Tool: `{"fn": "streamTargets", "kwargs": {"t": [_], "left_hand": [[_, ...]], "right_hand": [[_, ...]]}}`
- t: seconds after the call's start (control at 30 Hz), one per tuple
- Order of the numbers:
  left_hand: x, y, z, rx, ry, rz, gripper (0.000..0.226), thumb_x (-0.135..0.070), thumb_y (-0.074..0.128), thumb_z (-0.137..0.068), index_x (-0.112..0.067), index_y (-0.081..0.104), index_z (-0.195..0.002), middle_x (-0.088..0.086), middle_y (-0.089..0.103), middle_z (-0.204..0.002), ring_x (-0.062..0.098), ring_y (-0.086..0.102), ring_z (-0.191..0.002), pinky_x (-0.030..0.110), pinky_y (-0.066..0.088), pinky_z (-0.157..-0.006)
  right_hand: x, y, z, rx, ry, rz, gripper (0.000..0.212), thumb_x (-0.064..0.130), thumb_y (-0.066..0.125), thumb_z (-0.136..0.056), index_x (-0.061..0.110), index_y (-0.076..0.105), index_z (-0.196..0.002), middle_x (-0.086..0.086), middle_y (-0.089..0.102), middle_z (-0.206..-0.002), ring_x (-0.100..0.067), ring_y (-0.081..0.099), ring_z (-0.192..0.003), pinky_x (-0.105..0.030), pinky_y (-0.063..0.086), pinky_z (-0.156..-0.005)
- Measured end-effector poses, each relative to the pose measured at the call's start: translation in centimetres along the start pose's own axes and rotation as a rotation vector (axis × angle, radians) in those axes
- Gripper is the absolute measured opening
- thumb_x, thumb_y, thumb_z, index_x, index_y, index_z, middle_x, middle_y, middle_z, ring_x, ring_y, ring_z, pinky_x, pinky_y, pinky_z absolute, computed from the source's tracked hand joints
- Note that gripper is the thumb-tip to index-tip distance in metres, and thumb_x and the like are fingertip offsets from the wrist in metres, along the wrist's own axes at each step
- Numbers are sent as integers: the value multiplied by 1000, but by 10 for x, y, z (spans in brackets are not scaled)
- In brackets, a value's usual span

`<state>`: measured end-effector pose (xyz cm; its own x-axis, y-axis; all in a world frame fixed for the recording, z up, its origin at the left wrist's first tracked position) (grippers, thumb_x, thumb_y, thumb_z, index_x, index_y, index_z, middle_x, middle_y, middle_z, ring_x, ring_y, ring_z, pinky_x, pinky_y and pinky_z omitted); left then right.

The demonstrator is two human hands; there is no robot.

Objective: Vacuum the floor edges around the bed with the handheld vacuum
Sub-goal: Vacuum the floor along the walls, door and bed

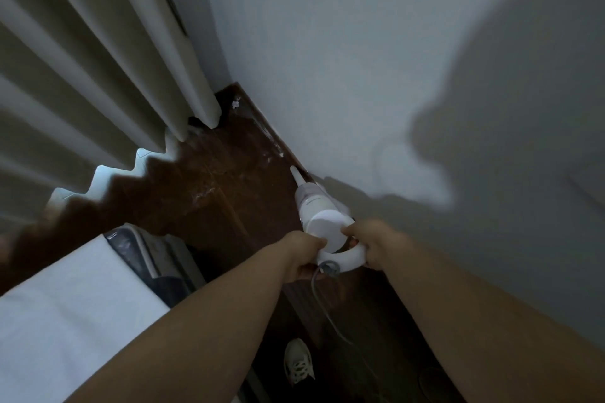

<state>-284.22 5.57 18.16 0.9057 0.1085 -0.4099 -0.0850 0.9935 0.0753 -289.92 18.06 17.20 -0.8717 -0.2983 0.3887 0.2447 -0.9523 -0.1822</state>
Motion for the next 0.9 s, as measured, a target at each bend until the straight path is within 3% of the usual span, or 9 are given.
{"fn": "streamTargets", "kwargs": {"t": [0.13,0.23,0.3,0.37,0.43,0.5,0.77,0.83,0.9], "left_hand": [[-10,-2,3,11,-5,19,38,-18,48,-99,2,42,-132,13,61,-90,24,62,-77,32,54,-65],[-20,0,1,-2,-3,23,38,-19,48,-99,1,42,-132,13,60,-90,23,62,-76,30,53,-61],[-27,-2,-1,-29,2,27,39,-19,48,-99,1,42,-132,12,59,-89,22,61,-74,28,53,-58],[-37,-6,-2,-42,-4,32,40,-20,48,-99,2,42,-132,12,59,-88,21,60,-72,27,52,-56],[-47,-13,-4,-61,-2,35,41,-21,49,-99,1,42,-133,12,59,-90,22,61,-74,27,53,-57],[-60,-19,-9,-78,1,52,41,-22,50,-98,0,42,-133,12,59,-92,22,61,-76,28,53,-58],[-98,-32,-26,-66,16,106,38,-19,47,-100,1,42,-132,11,58,-92,21,60,-76,28,54,-59],[-105,-39,-31,-53,14,129,39,-17,47,-99,1,40,-134,12,59,-93,22,61,-78,30,55,-61],[-111,-47,-30,-36,-4,143,40,-14,47,-99,0,38,-135,14,59,-93,24,63,-78,33,56,-63]], "right_hand": [[9,1,-3,-7,-1,-13,33,5,55,-93,-4,50,-124,-20,59,-112,-32,59,-93,-43,52,-81],[21,-1,-6,8,-17,-29,32,3,51,-93,-1,50,-125,-14,53,-89,-20,48,-68,-33,45,-57],[29,-1,-11,11,-20,-21,34,3,51,-92,0,49,-126,-13,51,-90,-18,44,-64,-31,41,-53],[40,3,-13,28,-8,-20,35,5,53,-91,2,50,-126,-14,53,-98,-18,46,-66,-33,46,-59],[53,8,-15,44,-13,-11,34,6,54,-91,3,50,-125,-15,55,-103,-23,53,-77,-40,53,-77],[70,12,-19,47,-26,26,34,8,54,-92,2,50,-125,-16,57,-105,-28,55,-89,-46,50,-90],[123,21,-33,60,-8,200,35,12,56,-91,1,49,-123,-16,59,-108,-30,58,-99,-48,47,-97],[136,27,-37,72,1,205,35,11,57,-90,1,49,-122,-13,57,-98,-25,57,-87,-45,49,-93],[145,33,-36,73,15,221,29,10,56,-91,3,51,-119,-9,52,-85,-20,51,-73,-38,50,-79]]}}
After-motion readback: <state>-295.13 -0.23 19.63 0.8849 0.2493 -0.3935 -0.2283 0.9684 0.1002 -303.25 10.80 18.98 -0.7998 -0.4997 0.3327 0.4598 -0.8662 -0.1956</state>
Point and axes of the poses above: each hand's wrist, its own z-axis away from the middle knuckle, its own y-axis out of the palm, x = y × z, the point moved 2 cm from there along -z, towards the middle knuckle
